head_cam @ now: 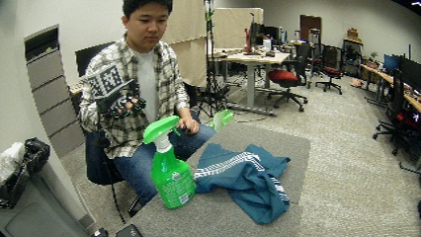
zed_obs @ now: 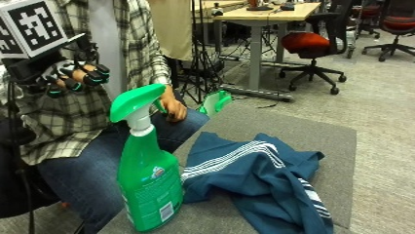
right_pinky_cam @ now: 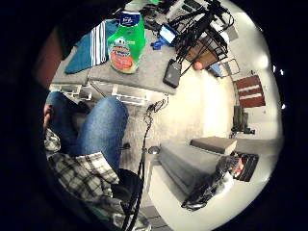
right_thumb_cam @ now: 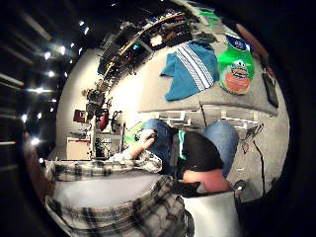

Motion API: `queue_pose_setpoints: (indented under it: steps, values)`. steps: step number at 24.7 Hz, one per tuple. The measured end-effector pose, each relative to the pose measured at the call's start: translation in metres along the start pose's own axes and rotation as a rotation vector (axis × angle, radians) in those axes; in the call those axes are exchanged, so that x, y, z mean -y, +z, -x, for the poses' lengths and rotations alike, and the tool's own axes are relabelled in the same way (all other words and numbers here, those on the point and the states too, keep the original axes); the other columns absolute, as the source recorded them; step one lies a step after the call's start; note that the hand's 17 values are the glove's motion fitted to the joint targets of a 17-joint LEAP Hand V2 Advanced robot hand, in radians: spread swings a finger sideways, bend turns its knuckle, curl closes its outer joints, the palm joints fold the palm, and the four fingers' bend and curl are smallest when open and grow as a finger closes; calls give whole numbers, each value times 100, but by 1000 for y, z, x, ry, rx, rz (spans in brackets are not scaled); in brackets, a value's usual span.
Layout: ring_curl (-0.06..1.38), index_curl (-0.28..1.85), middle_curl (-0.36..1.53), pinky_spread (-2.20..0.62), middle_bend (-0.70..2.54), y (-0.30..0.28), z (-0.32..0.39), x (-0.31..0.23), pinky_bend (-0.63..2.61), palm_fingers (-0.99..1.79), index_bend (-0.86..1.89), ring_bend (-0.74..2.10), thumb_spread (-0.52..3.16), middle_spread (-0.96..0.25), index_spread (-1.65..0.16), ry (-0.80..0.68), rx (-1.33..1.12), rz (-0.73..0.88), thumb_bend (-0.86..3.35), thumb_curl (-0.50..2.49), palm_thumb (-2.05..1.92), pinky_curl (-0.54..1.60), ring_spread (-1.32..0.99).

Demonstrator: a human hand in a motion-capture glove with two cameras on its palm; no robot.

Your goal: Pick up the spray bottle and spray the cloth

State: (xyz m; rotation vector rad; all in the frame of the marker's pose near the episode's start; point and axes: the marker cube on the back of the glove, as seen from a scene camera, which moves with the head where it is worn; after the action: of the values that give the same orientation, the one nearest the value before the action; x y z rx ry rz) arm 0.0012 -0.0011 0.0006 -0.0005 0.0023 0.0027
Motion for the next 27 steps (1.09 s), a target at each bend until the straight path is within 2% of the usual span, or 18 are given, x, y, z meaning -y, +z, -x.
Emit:
queue_pose_setpoints:
  steps: [10, 20, 27]
  values:
    - [12, 17, 14, 18, 20, 6, -13, 16, 34, 29, 19, 27, 85, -3, -31, 19, 17, 1, 24, 19, 47, 11, 11]
    - [17, 22, 19, 21, 18, 26, -58, 52, 36, 32, 16, 32, 103, -3, -32, 115, 89, 47, 20, 27, 53, 14, 12]
    - [21, 24, 23, 21, 19, 50, -92, 90, 38, 32, 15, 34, 108, -2, -30, 205, 210, -49, 16, 31, 57, 17, 10]
